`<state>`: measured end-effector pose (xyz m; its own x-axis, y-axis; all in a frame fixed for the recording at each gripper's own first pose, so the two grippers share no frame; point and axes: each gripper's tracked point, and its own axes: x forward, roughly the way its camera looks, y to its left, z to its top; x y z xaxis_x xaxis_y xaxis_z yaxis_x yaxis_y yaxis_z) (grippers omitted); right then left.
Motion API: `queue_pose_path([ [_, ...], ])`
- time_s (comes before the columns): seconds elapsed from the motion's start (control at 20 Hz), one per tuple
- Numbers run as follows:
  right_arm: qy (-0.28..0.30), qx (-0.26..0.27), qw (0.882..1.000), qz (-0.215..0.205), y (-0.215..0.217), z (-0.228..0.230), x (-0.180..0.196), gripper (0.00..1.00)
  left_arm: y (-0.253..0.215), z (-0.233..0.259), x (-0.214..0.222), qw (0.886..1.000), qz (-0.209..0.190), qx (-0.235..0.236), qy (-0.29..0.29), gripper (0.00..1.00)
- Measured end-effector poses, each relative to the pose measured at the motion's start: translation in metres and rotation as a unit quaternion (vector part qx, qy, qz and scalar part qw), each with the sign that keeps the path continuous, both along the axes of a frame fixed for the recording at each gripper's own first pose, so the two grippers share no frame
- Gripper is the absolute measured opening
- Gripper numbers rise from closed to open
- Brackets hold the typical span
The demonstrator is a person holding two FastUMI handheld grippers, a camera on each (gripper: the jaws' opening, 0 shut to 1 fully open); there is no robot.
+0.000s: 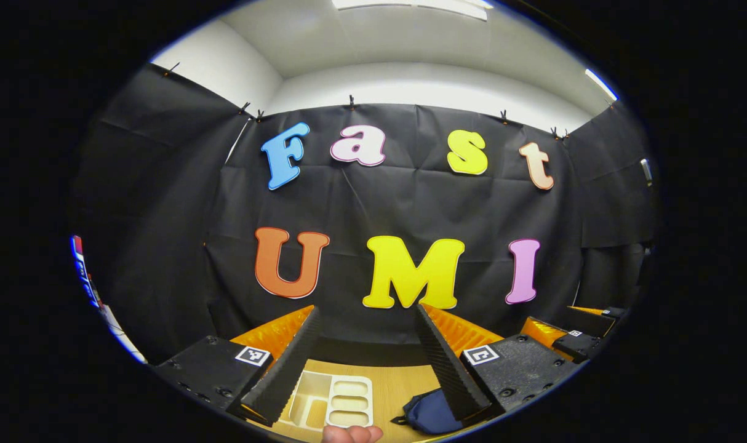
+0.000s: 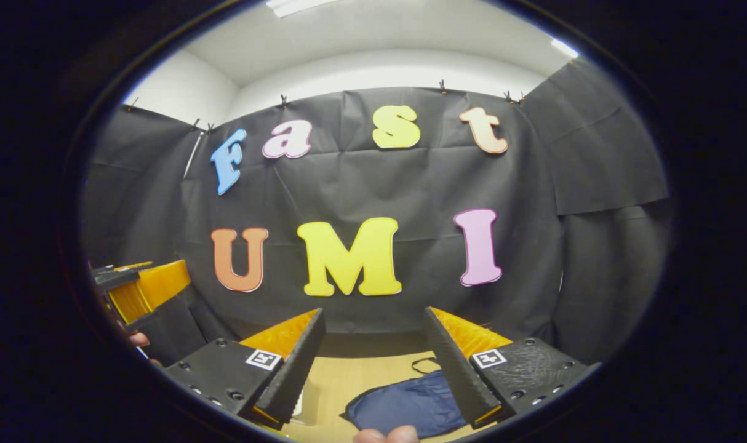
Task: Open the schoolbag, grab two books from the bookshelf and put them into the schoolbag.
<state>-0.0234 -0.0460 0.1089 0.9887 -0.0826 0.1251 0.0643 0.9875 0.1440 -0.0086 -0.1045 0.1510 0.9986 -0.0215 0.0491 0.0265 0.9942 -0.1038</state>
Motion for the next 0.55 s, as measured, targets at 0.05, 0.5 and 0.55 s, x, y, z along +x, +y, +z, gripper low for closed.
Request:
queue_pose_path([
  [0.05,-0.002,0.003,1.000,-0.002,-0.002,0.002,-0.001,0.94,0.000,0.000,0.000,1.000,0.000,0.001,-0.001,0.98],
  [0.5,0.000,0.001,1.000,0.002,-0.004,-0.004,-0.007,0.96,0.004,0.001,-0.012,1.000,0.008,0.003,-0.004,0.98],
  [0.55,-0.003,0.001,1.000,0.005,-0.002,-0.004,-0.006,0.99,0.003,-0.001,-0.014,1.000,0.008,0.005,-0.005,0.98],
])
